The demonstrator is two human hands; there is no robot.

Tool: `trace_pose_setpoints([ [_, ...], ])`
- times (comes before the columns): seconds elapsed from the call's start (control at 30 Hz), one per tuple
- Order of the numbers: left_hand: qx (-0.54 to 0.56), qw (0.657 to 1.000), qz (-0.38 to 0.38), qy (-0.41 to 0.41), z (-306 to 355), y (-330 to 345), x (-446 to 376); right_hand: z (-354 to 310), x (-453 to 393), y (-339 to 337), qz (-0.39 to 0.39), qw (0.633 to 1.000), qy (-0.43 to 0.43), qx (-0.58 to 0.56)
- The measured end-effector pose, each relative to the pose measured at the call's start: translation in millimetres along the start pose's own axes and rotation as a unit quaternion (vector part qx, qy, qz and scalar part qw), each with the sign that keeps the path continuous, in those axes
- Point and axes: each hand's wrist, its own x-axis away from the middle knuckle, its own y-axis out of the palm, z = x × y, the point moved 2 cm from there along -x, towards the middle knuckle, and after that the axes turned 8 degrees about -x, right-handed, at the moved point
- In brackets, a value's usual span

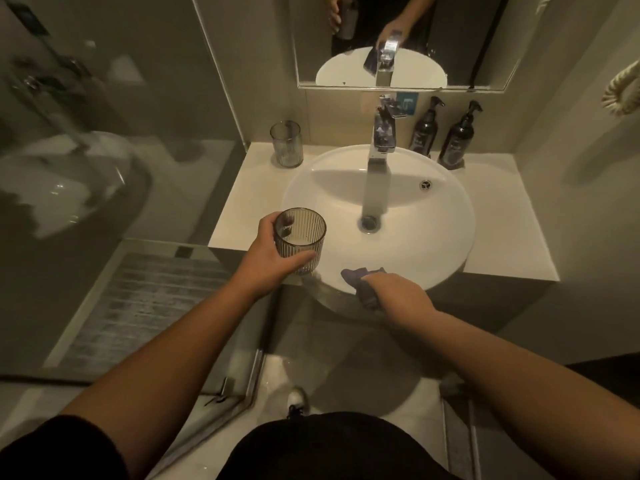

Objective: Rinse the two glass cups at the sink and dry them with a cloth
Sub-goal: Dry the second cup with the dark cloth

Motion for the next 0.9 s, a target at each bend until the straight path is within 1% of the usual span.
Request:
trace_pose_setpoints([
  [0.07, -0.002, 1.0, -0.007, -0.004, -1.0, -1.3, -0.3, -0.8, 1.9, -19.5, -0.019, 0.998, 0.022, -0.05],
  [0.17, -0.001, 1.0, -0.015, -0.005, -0.6, -3.5, -4.1, 5.1, 2.9, -47.4, -0.04, 0.983, 0.096, -0.151],
  [0.23, 0.001, 1.0, -0.022, -0.005, -0.7, -4.6, -8.2, 7.5, 2.6, -65.3, -0.04, 0.969, 0.122, -0.213],
  [0.27, 0.001, 1.0, -0.025, -0.003, -1.2, -5.3, -10.9, 6.6, 2.0, -75.6, -0.028, 0.959, 0.135, -0.247],
  [0.3, -0.001, 1.0, -0.027, -0.001, -1.8, -6.0, -14.1, 3.9, 2.3, -86.4, -0.006, 0.944, 0.147, -0.295],
  [0.33, -0.003, 1.0, -0.03, 0.002, -2.5, -6.4, -17.7, -0.2, 3.2, -97.4, 0.021, 0.917, 0.156, -0.365],
  [0.4, -0.01, 0.999, -0.042, 0.013, -1.9, -6.6, -26.3, -12.8, 4.1, -118.3, 0.066, 0.843, 0.173, -0.504],
  [0.43, -0.013, 0.999, -0.049, 0.021, -1.6, -6.4, -31.5, -19.8, 3.5, -129.6, 0.086, 0.824, 0.168, -0.534],
  [0.47, -0.015, 0.998, -0.056, 0.03, -0.5, -6.3, -36.7, -27.5, 2.1, -141.2, 0.101, 0.817, 0.153, -0.547],
  [0.53, -0.019, 0.996, -0.076, 0.047, 3.4, -6.7, -46.6, -43.4, -2.7, -165.7, 0.121, 0.825, 0.116, -0.539],
  [0.57, -0.021, 0.994, -0.089, 0.054, 6.1, -7.2, -51.6, -50.5, -6.4, -176.5, 0.133, 0.838, 0.097, -0.521],
  [0.67, -0.021, 0.989, -0.124, 0.075, 13.3, -10.1, -68.0, -69.6, -20.5, -199.4, 0.158, 0.903, 0.057, -0.395],
  [0.73, -0.024, 0.985, -0.146, 0.089, 19.9, -12.7, -78.7, -84.0, -31.9, -204.3, 0.151, 0.934, 0.038, -0.322],
  [0.83, 0.002, 0.982, -0.16, 0.101, 28.3, -18.8, -94.1, -102.6, -53.2, -195.7, 0.133, 0.965, 0.009, -0.226],
  [0.9, 0.01, 0.981, -0.16, 0.11, 30.3, -24.3, -101.8, -107.0, -65.1, -186.0, 0.116, 0.983, -0.026, -0.143],
])
